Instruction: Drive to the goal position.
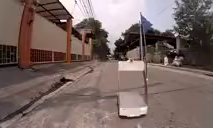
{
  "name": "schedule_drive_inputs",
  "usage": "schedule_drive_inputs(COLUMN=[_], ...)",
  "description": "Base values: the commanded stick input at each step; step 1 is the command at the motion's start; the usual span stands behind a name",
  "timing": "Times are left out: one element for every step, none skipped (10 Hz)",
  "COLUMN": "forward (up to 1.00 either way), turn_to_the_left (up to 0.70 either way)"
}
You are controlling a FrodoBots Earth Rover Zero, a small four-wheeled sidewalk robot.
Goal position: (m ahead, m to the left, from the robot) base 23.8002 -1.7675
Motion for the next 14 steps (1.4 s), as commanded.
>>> schedule_drive_inputs(forward=[0.00, 0.00, -0.33, -0.75, -0.89, -0.41, -0.45, -0.40, -0.26, -0.84, -0.67, -0.25, -0.11, -0.95], turn_to_the_left=[0.00, 0.00, 0.00, 0.00, 0.00, 0.00, 0.00, 0.00, 0.00, 0.00, 0.00, 0.00, 0.00, 0.00])
